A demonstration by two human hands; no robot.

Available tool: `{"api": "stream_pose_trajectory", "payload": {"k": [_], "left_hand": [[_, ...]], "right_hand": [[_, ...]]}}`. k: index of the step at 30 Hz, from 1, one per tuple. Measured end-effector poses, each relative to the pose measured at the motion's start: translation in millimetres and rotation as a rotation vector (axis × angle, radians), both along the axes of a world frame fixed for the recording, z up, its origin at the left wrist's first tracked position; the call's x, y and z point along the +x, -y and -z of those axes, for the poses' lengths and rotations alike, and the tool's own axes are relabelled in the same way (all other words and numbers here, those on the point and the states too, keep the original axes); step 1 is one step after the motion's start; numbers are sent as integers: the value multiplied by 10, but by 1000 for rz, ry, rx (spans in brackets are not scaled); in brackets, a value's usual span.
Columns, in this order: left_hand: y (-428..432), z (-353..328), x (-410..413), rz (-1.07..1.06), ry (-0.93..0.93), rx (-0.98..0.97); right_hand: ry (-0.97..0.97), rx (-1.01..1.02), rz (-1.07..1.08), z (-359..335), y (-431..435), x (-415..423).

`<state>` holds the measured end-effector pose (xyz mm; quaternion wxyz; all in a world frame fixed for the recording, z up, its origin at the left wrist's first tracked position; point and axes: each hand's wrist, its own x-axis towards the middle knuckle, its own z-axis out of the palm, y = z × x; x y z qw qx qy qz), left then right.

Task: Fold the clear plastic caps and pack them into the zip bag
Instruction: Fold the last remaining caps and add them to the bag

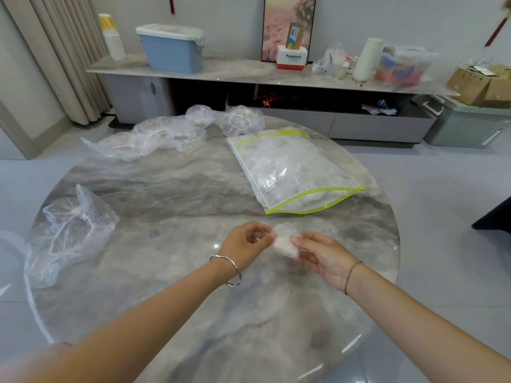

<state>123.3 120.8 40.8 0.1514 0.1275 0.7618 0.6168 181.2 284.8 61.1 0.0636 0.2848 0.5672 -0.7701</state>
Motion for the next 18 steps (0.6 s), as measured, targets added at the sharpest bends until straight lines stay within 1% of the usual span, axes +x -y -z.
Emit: {"api": "stream_pose_trajectory", "payload": {"k": [2, 3, 4, 5, 6, 7, 8, 9, 10, 12, 14, 16, 18], "left_hand": [[-157, 84, -172, -26, -129, -125], [-214, 122, -247, -28, -222, -205], [-255, 166, -316, -28, -318, -278], [-332, 202, -414, -28, -413, -344], [-374, 245, -490, -24, -483, -409], [-413, 284, -540, -10, -527, -477], [-490, 314, -634, 2, -554, -548], [-528, 356, -698, 17, -571, -619], [-567, 384, -770, 34, -585, -667], [-655, 454, -888, 68, -615, -692], [-706, 476, -958, 100, -643, -670], [-715, 506, -1024, 111, -640, -678], [-703, 522, -1090, 107, -622, -685]], "right_hand": [[-88, 194, 130, 39, -215, -184], [-169, 361, 176, 59, -321, -270], [-273, 603, 197, 100, -423, -348], [-392, 898, 168, 157, -561, -452], [-507, 1179, 93, 210, -652, -523], [-618, 1416, 8, 279, -726, -577], [-704, 1596, -73, 344, -812, -675], [-752, 1701, -140, 418, -840, -734], [-773, 1747, -184, 487, -842, -807], [-775, 1745, -239, 675, -811, -947], [-778, 1725, -261, 778, -780, -1036], [-759, 1656, -295, 834, -762, -1086], [-723, 1629, -409, 860, -760, -1110]]}}
